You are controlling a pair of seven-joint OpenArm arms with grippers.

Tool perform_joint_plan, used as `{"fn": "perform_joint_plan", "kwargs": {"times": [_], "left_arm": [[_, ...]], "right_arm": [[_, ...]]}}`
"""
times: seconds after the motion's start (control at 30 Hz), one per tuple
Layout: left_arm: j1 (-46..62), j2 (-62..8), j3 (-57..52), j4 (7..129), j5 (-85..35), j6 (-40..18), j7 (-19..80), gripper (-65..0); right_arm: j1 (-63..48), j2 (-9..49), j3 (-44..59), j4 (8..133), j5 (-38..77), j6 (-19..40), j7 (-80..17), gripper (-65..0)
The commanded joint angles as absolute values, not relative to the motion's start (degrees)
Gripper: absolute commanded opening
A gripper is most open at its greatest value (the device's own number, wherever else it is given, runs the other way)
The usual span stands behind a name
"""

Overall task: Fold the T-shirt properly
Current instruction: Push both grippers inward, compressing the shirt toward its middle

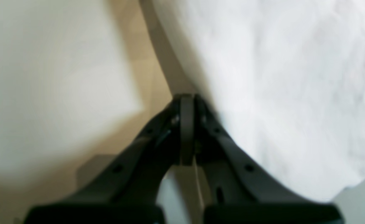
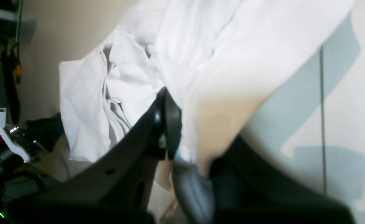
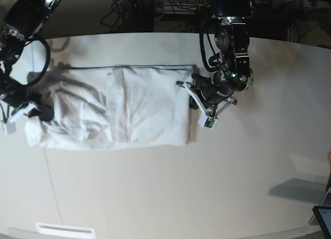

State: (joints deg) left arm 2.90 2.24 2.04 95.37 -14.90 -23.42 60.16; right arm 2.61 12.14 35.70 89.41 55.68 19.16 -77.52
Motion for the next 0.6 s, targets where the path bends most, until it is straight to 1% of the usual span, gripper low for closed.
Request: {"fn": "perform_joint_plan", "kwargs": {"times": [0.0,0.1,0.23,0.4,0.5,0.57], "left_arm": [[2.3,2.9,2.2,95.0,-14.6,-23.6,61.1,-65.0],[0.3,4.0,2.8,91.6,-14.6,-23.6,61.1,-65.0],[-1.5,4.7,5.8,87.4,-14.6,-23.6,61.0,-65.0],[-2.4,6.6,7.4,87.2,-14.6,-23.6,61.0,-65.0],[-2.4,7.0,7.4,87.2,-14.6,-23.6,61.0,-65.0],[-2.6,7.0,7.4,87.1,-14.6,-23.6,61.0,-65.0]], "right_arm": [[3.5,13.1,35.8,91.4,57.6,18.3,-76.0,-64.7],[2.9,13.1,35.2,93.6,57.6,16.9,-75.9,-64.7],[2.3,13.1,31.1,96.6,57.5,16.7,-75.6,-64.7],[2.2,11.8,27.0,98.4,55.0,9.9,-73.2,-64.7],[2.3,11.6,24.6,99.2,54.9,8.2,-72.8,-64.7],[2.6,10.9,23.3,99.6,54.5,8.2,-71.6,-64.7]]}}
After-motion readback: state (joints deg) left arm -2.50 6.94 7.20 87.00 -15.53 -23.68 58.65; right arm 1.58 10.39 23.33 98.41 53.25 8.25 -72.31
